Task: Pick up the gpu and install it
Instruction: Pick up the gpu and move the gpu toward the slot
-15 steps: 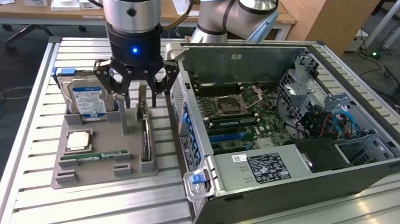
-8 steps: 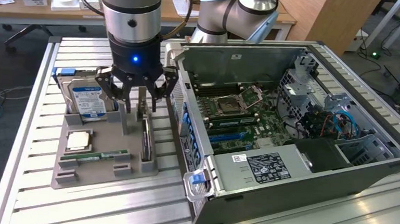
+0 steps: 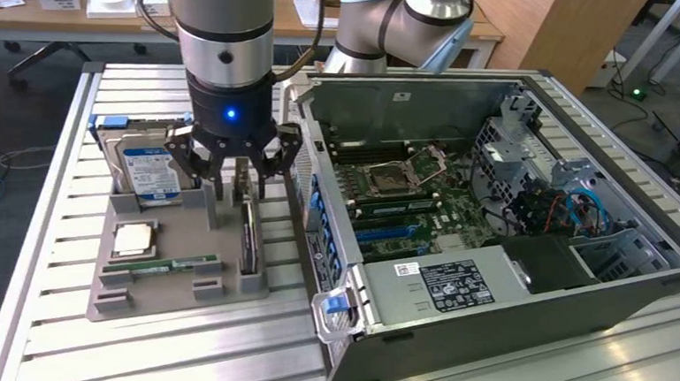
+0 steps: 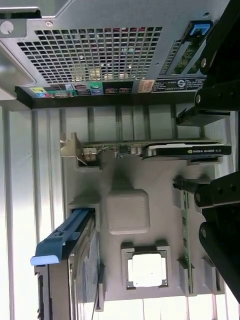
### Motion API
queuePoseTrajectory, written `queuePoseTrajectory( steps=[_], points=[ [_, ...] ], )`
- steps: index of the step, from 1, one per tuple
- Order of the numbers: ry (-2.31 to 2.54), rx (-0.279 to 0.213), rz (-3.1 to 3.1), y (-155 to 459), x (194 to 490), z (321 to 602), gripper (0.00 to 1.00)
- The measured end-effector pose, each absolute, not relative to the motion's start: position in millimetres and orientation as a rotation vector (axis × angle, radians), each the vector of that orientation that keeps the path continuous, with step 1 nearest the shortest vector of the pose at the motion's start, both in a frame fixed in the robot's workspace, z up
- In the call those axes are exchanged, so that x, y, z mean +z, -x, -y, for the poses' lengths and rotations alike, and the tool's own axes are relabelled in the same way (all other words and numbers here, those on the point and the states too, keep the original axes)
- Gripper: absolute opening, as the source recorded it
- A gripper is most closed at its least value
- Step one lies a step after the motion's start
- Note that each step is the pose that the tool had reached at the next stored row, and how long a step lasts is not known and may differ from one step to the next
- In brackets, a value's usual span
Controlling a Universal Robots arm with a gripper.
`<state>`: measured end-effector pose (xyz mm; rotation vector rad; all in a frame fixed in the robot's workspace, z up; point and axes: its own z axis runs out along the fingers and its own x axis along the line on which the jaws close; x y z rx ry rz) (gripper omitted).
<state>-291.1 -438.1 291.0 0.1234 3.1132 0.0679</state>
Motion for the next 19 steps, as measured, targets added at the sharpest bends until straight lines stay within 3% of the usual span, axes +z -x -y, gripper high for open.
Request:
queuePoseTrajectory(
  steps=[19],
  points=[
    [-0.123,0.068,-3.113,289.5,271.6,438.1,0.55]
  ],
)
